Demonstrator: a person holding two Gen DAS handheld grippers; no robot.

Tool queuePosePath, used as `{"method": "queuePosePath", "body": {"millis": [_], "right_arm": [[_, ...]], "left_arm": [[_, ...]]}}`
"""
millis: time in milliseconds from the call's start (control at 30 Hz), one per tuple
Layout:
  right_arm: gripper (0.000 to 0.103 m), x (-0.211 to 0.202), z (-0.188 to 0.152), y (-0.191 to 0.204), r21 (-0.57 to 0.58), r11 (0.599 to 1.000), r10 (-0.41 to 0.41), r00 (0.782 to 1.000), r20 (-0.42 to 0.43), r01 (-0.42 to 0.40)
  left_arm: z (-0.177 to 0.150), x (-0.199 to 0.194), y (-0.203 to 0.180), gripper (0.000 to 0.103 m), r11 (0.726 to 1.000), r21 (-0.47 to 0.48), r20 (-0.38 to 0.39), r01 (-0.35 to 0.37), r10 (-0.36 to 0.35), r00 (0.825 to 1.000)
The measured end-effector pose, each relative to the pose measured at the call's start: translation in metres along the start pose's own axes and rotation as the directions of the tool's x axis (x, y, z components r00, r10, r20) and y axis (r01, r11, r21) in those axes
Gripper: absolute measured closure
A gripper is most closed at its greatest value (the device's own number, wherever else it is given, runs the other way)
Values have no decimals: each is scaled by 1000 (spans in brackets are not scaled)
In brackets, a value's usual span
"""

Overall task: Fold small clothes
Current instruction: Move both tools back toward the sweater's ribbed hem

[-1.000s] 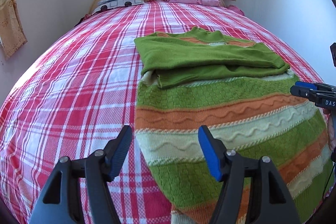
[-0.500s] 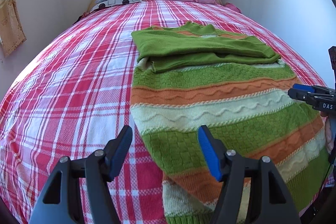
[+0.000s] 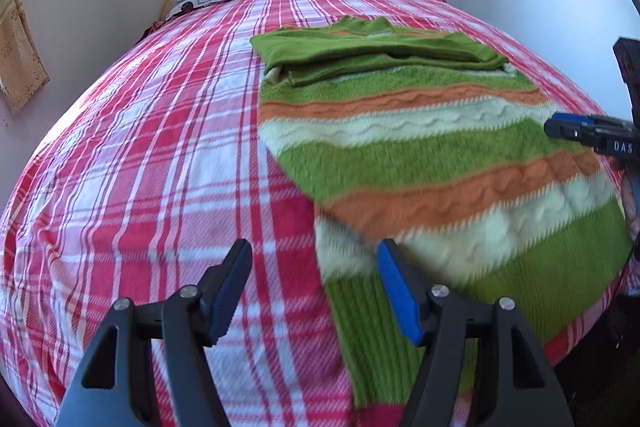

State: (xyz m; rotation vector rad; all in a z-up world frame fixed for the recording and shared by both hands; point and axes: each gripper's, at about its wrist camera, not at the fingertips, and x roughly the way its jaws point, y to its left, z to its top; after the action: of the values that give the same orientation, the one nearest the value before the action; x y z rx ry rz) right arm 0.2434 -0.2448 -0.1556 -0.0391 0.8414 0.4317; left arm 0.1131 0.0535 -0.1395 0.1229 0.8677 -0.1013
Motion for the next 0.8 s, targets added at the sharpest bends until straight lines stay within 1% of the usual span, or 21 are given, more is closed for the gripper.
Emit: {"method": "queuePosePath", "body": {"millis": [100,200,333,433,467,500,567,633,667,700,800], "right_arm": [[46,-4,-6,6,-17,1000,-3,1000,0,3],[46,-9,-11,14,-32,999,4,1000,1,-4],[45,-16,-19,24,-58,998,3,1000,4,-3],[44,-23,-25,29,-78,997,-7,1000,9,8],[44,-25,-27,30,-81,997,-10,1000,12,11],[44,-28,-28,31,-82,997,-12,1000,15,13],[43,-33,-32,32,-80,997,-11,1000,19,13],[43,-36,-36,32,-77,997,-10,1000,18,11],[43,-37,-37,32,-77,997,-10,1000,19,12],[43,-38,-38,32,-78,997,-12,1000,20,14],[43,-40,-40,32,-77,997,-15,1000,21,17]], "left_arm": [[-16,-7,1,35,1000,6,-20,-9,9,1000],[-30,-13,2,35,1000,-8,-33,-2,2,999],[-37,-11,2,35,994,-73,-45,80,-83,996],[-37,-7,3,38,987,-116,-44,116,-122,992],[-37,-8,3,39,984,-126,-37,123,-129,991],[-37,-9,2,43,983,-130,-30,130,-135,990],[-36,-12,0,44,980,-135,-20,149,-153,988],[-37,-11,-3,56,975,-137,-27,174,-180,983],[-38,-9,-6,58,975,-130,-43,180,-187,981],[-39,-6,-8,58,978,-126,-53,167,-175,983],[-41,-5,-11,58,979,-127,-58,157,-166,984]]}}
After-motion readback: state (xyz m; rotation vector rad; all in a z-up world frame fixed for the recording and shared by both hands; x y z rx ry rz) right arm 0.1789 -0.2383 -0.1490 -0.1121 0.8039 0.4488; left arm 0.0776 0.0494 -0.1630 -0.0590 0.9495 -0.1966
